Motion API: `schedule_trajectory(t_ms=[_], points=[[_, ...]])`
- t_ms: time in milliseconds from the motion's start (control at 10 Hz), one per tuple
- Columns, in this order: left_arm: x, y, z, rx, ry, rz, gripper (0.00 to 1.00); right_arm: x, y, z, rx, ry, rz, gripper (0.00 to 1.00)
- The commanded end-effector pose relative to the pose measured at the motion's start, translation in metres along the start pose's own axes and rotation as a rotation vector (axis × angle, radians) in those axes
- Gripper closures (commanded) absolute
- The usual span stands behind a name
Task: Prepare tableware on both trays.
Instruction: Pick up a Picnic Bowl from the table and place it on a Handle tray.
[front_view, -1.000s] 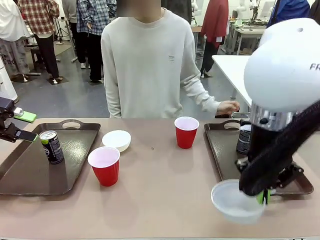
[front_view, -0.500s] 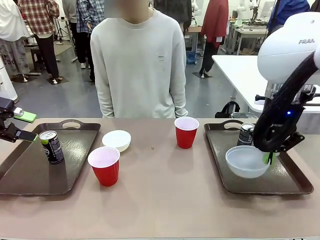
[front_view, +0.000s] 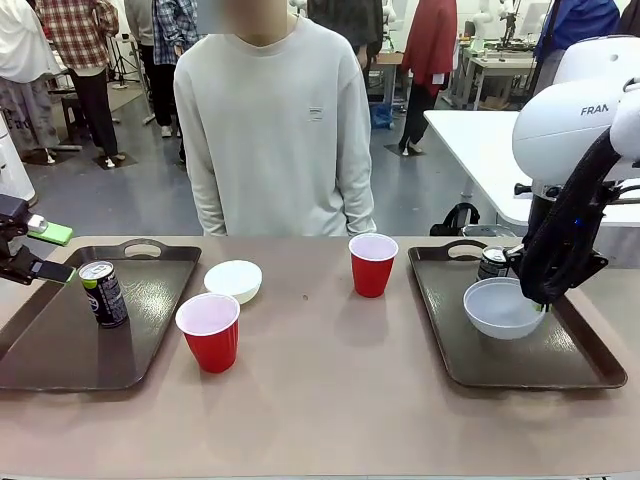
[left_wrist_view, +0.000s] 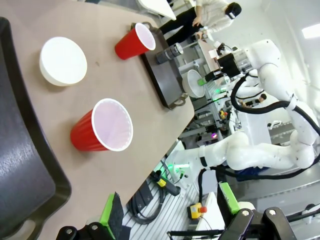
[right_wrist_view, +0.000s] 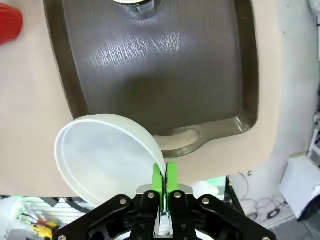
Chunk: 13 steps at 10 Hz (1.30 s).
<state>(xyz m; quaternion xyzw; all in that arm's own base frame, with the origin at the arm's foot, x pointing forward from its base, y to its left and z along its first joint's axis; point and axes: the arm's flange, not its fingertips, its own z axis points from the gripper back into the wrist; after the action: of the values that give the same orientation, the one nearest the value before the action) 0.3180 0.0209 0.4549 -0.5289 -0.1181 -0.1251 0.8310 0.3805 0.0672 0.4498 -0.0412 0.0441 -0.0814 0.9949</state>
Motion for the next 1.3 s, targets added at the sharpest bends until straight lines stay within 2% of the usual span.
schedule_trajectory(t_ms=[0, 300, 500, 700, 1000, 1100, 1200], points=[[0.0, 0.0, 0.0, -0.008, -0.003, -0.009, 0.0, 0.003, 0.005, -0.004, -0.073, -0.187, -0.096, 0.96], [0.0, 0.0, 0.0, -0.008, -0.003, -0.009, 0.0, 0.025, -0.004, -0.031, -0.022, -0.245, -0.04, 0.96], [0.0, 0.0, 0.0, -0.008, -0.003, -0.009, 0.0, 0.04, -0.007, -0.052, 0.087, -0.076, 0.015, 0.96], [0.0, 0.0, 0.0, -0.008, -0.003, -0.009, 0.0, 0.043, -0.01, -0.062, 0.09, -0.05, 0.031, 0.96], [0.0, 0.0, 0.0, -0.008, -0.003, -0.009, 0.0, 0.049, -0.003, -0.075, 0.09, -0.064, 0.045, 0.96], [0.0, 0.0, 0.0, -0.008, -0.003, -0.009, 0.0, 0.043, -0.001, -0.07, 0.083, -0.074, 0.058, 0.36], [0.0, 0.0, 0.0, -0.008, -0.003, -0.009, 0.0, 0.035, -0.001, -0.063, 0.075, -0.079, 0.041, 0.36]])
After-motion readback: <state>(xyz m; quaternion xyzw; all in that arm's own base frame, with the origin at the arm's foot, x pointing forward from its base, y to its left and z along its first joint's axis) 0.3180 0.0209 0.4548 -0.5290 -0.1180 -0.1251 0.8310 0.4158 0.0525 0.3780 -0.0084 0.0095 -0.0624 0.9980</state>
